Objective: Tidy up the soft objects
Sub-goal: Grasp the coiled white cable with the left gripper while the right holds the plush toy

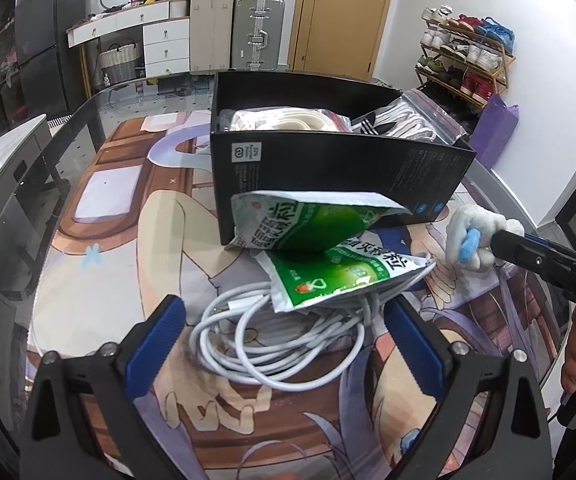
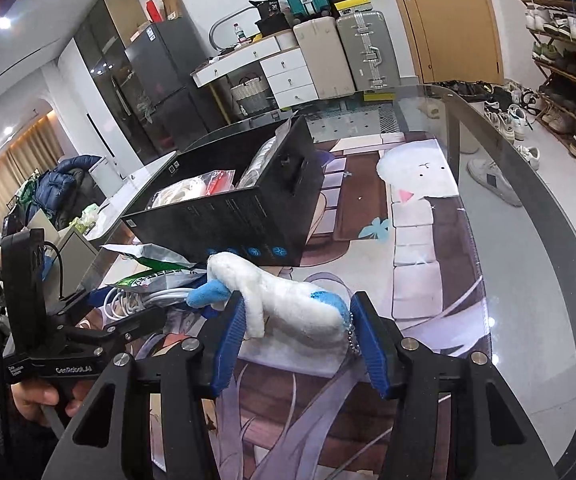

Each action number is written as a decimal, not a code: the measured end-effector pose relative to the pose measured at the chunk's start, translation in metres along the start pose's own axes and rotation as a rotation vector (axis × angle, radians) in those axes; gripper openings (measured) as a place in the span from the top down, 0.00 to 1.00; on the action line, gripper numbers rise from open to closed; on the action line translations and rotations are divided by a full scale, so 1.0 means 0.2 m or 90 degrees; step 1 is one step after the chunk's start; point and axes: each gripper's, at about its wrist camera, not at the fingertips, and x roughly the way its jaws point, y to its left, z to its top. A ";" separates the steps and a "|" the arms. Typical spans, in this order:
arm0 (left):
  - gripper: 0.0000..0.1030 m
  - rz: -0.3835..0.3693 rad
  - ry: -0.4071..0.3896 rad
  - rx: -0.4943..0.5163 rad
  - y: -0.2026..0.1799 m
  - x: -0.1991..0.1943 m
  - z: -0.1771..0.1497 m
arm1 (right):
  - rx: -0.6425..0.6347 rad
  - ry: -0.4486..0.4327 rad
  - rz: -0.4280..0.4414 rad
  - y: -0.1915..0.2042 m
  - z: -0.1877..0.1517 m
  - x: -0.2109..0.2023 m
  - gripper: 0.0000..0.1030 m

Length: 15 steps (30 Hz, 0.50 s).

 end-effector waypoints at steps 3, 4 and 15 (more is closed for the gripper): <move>0.20 0.005 -0.006 0.016 -0.02 0.00 0.00 | -0.002 -0.003 0.003 0.00 0.00 -0.01 0.48; 0.26 0.009 -0.009 0.021 -0.02 -0.01 -0.01 | -0.002 -0.006 0.004 0.01 0.00 -0.02 0.48; 0.28 -0.014 -0.016 0.033 -0.04 -0.08 -0.07 | -0.001 -0.012 0.005 0.02 0.02 -0.05 0.48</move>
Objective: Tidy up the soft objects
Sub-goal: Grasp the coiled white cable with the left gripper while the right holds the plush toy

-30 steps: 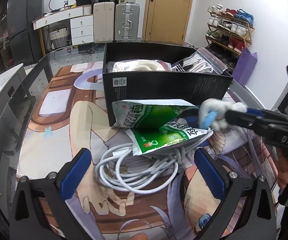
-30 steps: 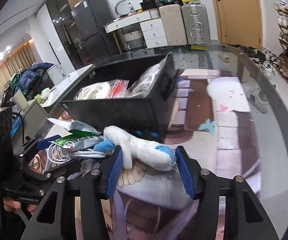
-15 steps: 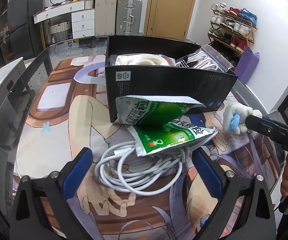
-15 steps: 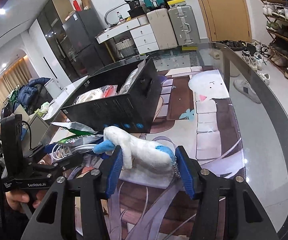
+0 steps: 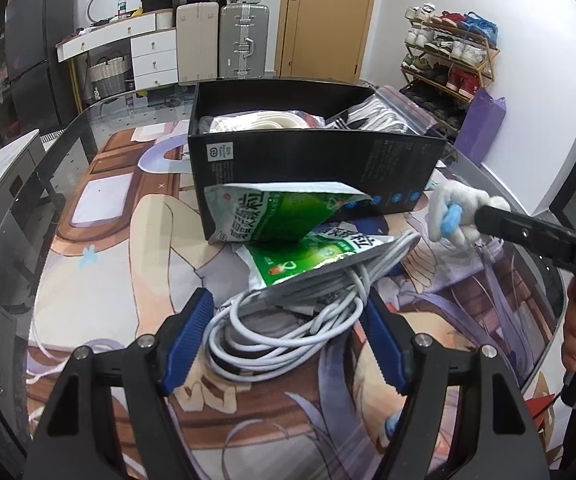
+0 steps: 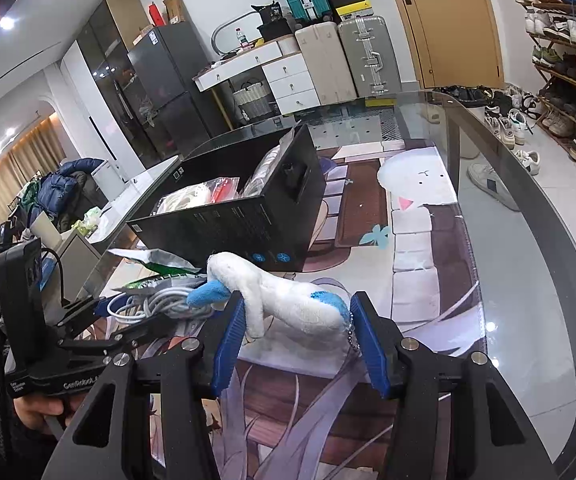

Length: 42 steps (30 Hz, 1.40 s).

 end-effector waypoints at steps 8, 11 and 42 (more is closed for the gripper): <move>0.30 0.001 -0.013 0.000 -0.01 -0.04 -0.06 | -0.003 -0.003 -0.002 0.01 0.00 -0.01 0.48; 0.31 -0.005 -0.020 -0.001 0.00 -0.06 -0.07 | -0.009 -0.003 -0.001 0.02 0.01 -0.01 0.48; 0.39 -0.044 -0.096 -0.014 0.03 -0.28 -0.12 | -0.078 -0.036 -0.006 0.19 0.03 -0.12 0.48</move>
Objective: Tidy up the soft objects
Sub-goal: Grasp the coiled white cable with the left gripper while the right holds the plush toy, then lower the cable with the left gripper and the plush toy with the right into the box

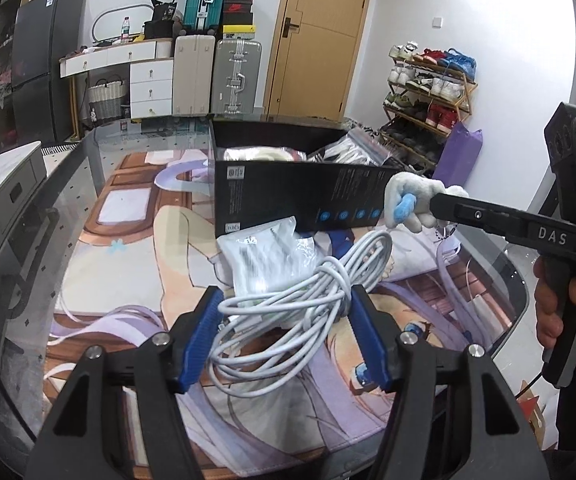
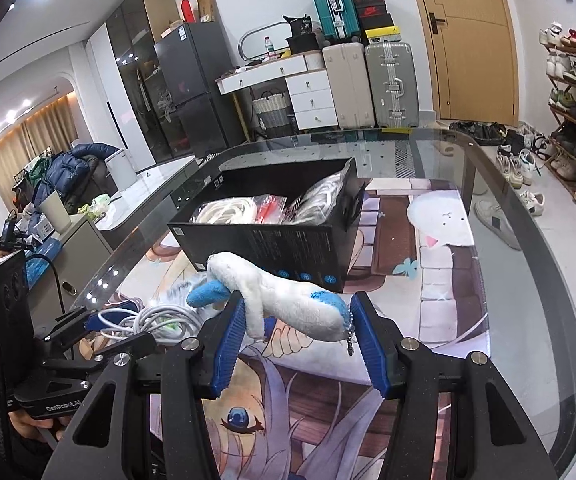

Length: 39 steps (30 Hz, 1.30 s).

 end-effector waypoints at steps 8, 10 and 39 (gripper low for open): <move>0.39 -0.007 -0.021 -0.006 0.02 -0.04 0.06 | -0.006 -0.011 -0.008 0.02 0.03 -0.03 0.48; 0.39 -0.008 -0.026 -0.006 0.02 -0.05 0.08 | -0.009 -0.014 -0.009 0.03 0.04 -0.04 0.48; 0.39 0.013 -0.063 0.026 0.10 0.13 0.50 | -0.001 -0.065 -0.072 0.02 0.35 0.04 0.48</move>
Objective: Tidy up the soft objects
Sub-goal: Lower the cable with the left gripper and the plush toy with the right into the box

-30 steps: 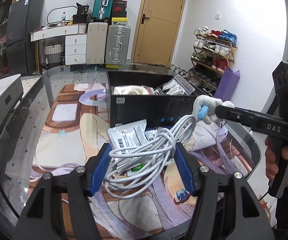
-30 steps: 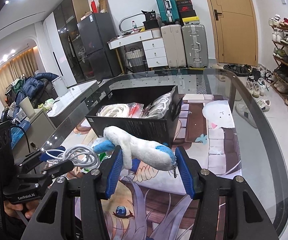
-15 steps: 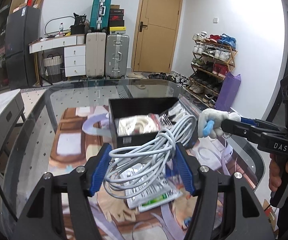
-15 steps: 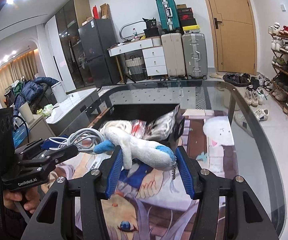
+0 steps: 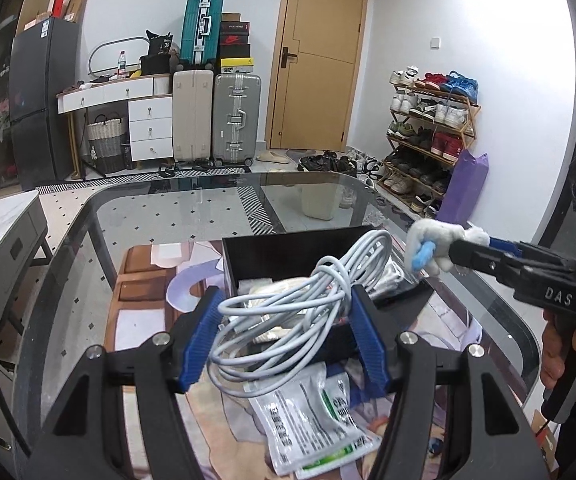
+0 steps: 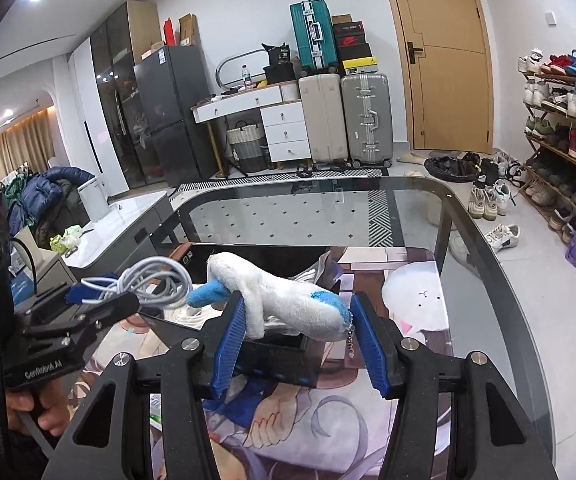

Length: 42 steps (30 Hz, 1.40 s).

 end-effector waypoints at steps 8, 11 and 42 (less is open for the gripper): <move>0.39 0.003 0.009 0.000 0.03 0.12 0.08 | -0.040 0.014 0.001 0.02 0.02 0.08 0.48; 0.39 0.003 0.014 0.003 0.04 0.16 0.12 | -0.057 0.025 0.009 0.05 0.02 0.13 0.48; 0.39 -0.019 0.072 0.047 -0.01 0.48 0.18 | -0.160 0.114 0.084 0.16 0.04 0.54 0.48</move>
